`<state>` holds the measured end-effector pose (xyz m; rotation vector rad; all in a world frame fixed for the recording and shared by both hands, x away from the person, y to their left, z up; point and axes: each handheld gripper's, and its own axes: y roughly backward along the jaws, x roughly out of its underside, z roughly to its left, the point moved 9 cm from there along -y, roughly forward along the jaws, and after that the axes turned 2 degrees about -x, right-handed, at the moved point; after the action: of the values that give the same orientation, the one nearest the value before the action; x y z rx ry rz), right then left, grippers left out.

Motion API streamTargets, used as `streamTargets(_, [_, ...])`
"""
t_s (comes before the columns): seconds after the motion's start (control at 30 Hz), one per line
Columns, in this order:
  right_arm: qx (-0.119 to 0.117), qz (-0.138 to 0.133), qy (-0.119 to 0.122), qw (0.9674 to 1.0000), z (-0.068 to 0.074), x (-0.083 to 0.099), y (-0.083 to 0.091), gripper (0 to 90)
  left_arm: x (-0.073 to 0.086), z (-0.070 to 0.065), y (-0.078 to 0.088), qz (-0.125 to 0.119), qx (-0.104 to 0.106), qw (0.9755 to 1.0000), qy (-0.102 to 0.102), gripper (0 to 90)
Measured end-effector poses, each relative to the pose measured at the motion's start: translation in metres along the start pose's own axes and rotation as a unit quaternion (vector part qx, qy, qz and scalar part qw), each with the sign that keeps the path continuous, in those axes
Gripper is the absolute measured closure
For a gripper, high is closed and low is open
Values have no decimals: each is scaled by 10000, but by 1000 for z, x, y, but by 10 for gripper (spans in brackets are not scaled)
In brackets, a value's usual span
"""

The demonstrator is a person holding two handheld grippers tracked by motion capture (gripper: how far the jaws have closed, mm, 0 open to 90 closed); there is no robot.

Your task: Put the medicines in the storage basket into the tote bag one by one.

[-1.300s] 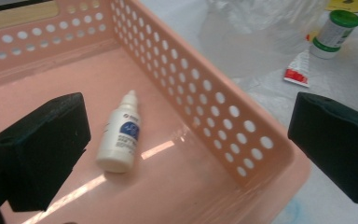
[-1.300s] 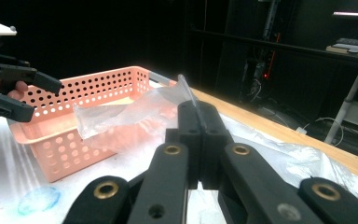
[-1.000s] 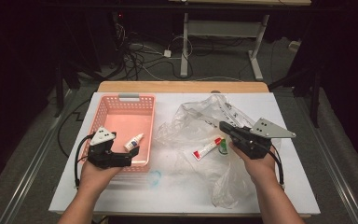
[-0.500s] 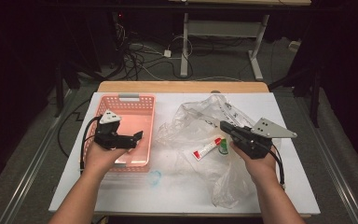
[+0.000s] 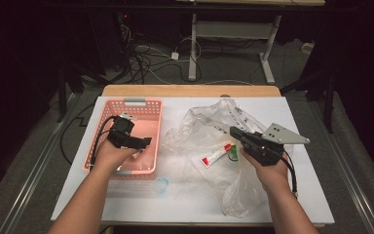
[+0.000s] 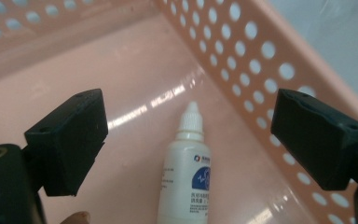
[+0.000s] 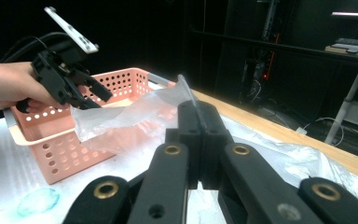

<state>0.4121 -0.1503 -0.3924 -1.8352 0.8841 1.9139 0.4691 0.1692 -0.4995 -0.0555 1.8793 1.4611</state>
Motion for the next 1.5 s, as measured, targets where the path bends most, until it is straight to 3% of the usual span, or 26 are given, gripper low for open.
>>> streamTargets(0.17, [1,-4,4,10000,0,0,0,900,9,-1,-12,552,-84,9984,-83,179])
streamTargets(0.3, [-9,-4,25,10000,0,-1,0,900,17,0,-19,969,-40,9953,-19,223])
streamTargets(0.73, [-20,-16,37,10000,2,-1,0,900,26,0,-26,1401,-193,9898,-173,456])
streamTargets(0.9, [-7,-23,55,10000,1,-2,1,900,25,-2,-26,1378,-172,9900,-247,566])
streamTargets(1.1, [-8,-24,53,10000,1,-2,1,900,24,-2,-25,1330,-165,9907,-244,578])
streamTargets(1.4, [4,-48,33,10000,1,-3,2,900,10,-1,-8,694,-120,9974,-143,579])
streamTargets(1.5, [-4,-37,27,10000,1,-3,1,900,6,-1,-1,478,-128,9987,-147,579])
